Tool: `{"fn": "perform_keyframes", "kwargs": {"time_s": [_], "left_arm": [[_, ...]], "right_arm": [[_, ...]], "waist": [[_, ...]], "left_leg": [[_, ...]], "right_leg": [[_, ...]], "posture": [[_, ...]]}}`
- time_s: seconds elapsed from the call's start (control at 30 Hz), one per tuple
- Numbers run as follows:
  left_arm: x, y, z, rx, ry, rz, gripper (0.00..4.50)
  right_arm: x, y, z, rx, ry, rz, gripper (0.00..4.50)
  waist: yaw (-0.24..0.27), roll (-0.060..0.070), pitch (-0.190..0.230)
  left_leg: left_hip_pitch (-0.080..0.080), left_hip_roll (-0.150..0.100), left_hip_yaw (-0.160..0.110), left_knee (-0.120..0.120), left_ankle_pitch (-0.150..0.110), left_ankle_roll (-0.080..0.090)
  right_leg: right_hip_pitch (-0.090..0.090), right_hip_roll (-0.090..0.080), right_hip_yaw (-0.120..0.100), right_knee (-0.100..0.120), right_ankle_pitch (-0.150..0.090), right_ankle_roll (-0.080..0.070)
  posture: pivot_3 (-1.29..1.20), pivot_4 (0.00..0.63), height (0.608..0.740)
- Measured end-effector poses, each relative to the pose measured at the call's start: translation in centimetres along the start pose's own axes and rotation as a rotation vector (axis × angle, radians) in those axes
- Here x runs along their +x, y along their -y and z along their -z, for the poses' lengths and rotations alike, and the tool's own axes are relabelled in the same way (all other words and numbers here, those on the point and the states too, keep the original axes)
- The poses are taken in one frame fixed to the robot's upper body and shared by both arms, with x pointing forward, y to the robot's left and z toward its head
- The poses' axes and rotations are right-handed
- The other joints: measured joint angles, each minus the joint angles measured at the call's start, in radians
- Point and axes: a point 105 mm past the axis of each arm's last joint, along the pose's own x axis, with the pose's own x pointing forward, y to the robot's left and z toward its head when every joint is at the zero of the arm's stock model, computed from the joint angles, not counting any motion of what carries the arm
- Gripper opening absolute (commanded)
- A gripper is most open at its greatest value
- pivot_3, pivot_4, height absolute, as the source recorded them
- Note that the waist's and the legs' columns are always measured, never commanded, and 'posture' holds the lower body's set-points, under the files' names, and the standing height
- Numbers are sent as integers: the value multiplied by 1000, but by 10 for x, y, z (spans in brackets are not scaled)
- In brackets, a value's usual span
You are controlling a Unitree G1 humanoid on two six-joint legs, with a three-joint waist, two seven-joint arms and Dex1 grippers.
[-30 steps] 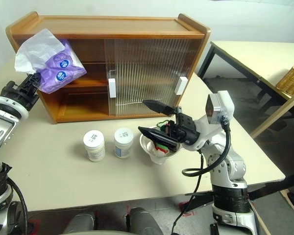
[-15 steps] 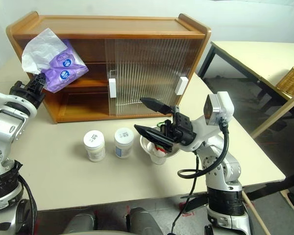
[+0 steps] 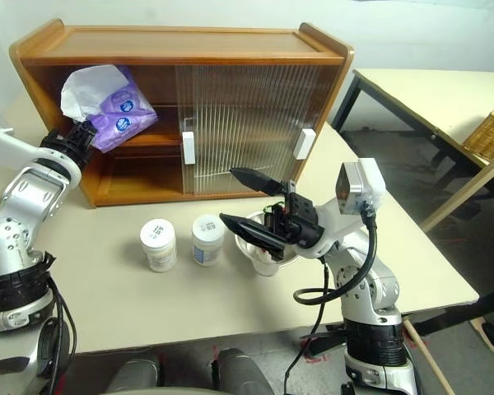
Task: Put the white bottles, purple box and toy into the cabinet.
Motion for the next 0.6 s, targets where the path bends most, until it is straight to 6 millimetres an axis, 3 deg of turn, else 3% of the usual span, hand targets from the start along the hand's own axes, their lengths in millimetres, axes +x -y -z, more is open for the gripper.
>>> {"fn": "perform_keyframes", "kwargs": {"time_s": [0.37,0.47,0.6], "left_arm": [[15,7,8,-18,-4,5,27],[16,6,8,-19,1,-1,659],[16,7,4,-18,16,-2,2021]], "right_arm": [[0,-3,-1,-13,2,4,4500],[0,-3,-1,-15,3,4,4500],[0,-3,-2,-20,4,3,4500]], "waist": [[-27,0,0],[-31,0,0],[-33,0,0]], "left_leg": [[-4,-1,0,6,-2,4],[-3,-1,0,7,-2,4],[-3,-1,0,7,-2,4]], "right_leg": [[1,-1,0,-1,-1,3],[1,-1,0,-1,-1,4],[1,-1,0,-1,-1,5]], "posture": [[-120,0,740],[-116,0,740],[-107,0,740]]}}
